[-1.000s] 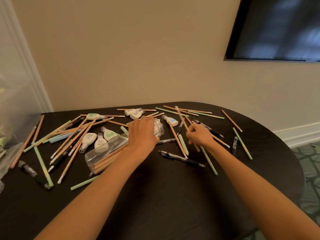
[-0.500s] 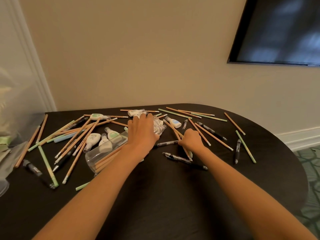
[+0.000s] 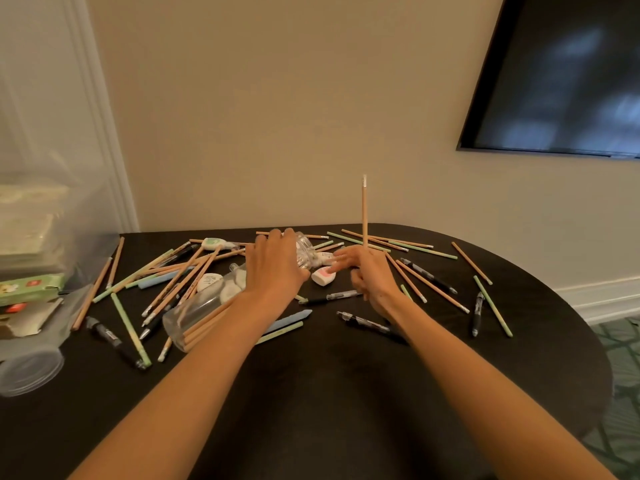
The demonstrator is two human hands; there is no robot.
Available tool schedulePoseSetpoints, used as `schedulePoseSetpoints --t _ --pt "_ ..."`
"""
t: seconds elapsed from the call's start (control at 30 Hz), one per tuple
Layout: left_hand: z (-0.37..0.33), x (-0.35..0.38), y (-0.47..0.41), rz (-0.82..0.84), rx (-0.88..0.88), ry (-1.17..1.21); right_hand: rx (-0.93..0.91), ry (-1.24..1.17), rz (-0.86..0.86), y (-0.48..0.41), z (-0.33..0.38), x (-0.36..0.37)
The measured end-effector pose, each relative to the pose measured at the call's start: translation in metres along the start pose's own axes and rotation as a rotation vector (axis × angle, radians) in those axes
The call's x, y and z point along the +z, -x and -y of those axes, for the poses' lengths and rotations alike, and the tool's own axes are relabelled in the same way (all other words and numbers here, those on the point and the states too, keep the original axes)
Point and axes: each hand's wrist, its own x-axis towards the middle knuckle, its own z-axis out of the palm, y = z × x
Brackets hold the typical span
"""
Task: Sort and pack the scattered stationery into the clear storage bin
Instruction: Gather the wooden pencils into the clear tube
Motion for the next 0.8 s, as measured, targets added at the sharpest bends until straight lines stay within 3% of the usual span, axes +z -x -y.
schedulePoseSetpoints --t 0.13,0.27,0.43,0.67,0.8 --pt "0.017 -0.011 0.012 -0.021 -0.027 -0.013 0.075 -0.035 0.023 0.015 0.006 0.013" --pt "0.030 -0.021 0.024 -0.032 -0.056 -0.015 0.023 -0.151 0.023 0.028 0.015 0.028" --pt "0.038 -0.028 0.037 -0.038 -0.074 -0.018 -0.047 0.104 -0.011 0.036 0.012 0.043" --pt "0.038 -0.028 0.048 -0.024 -0.061 -0.007 -0.100 0.053 -0.004 0.054 -0.019 0.051" --pt "0.036 -0.028 0.055 -0.009 -0.050 0.013 0.023 0.128 0.014 0.062 -0.040 0.054"
